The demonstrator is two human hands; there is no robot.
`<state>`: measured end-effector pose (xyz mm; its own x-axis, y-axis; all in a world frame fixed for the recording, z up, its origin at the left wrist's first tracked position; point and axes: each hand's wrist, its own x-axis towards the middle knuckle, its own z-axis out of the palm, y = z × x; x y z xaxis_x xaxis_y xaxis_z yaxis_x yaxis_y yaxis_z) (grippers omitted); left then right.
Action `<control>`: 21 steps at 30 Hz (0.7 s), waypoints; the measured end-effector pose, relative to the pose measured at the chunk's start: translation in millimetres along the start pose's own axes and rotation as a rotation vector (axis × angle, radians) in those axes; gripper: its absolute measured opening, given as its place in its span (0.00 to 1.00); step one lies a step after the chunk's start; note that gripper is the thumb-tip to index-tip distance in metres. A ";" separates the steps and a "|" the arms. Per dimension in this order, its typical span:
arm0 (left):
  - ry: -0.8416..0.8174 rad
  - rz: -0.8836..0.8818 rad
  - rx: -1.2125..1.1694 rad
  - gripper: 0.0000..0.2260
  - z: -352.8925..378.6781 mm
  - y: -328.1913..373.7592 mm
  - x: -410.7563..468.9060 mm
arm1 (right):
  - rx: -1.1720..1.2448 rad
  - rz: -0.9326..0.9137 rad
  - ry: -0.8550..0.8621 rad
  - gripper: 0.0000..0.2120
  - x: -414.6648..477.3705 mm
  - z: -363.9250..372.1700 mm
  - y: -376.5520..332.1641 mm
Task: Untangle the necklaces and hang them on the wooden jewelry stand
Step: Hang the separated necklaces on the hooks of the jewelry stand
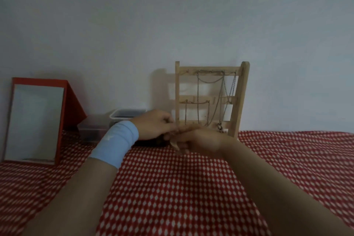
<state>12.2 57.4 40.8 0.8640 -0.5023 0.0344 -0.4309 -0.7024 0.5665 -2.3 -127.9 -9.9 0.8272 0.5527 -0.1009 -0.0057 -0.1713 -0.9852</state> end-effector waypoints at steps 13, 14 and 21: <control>0.072 0.093 0.152 0.11 -47.1 37.7 13.4 | -0.650 -0.026 0.505 0.10 -51.3 -46.7 -80.2; 0.132 0.106 0.136 0.11 -48.9 39.4 17.1 | -0.690 -0.061 0.560 0.10 -52.8 -49.0 -86.1; 0.619 0.095 0.040 0.16 -56.8 61.1 49.3 | -0.841 -0.277 1.062 0.11 -40.0 -69.9 -115.6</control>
<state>43.3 18.4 123.8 0.8067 -0.1866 0.5607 -0.5126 -0.6931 0.5068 4.5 -187.3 117.7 0.7752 -0.1658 0.6095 0.2507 -0.8049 -0.5378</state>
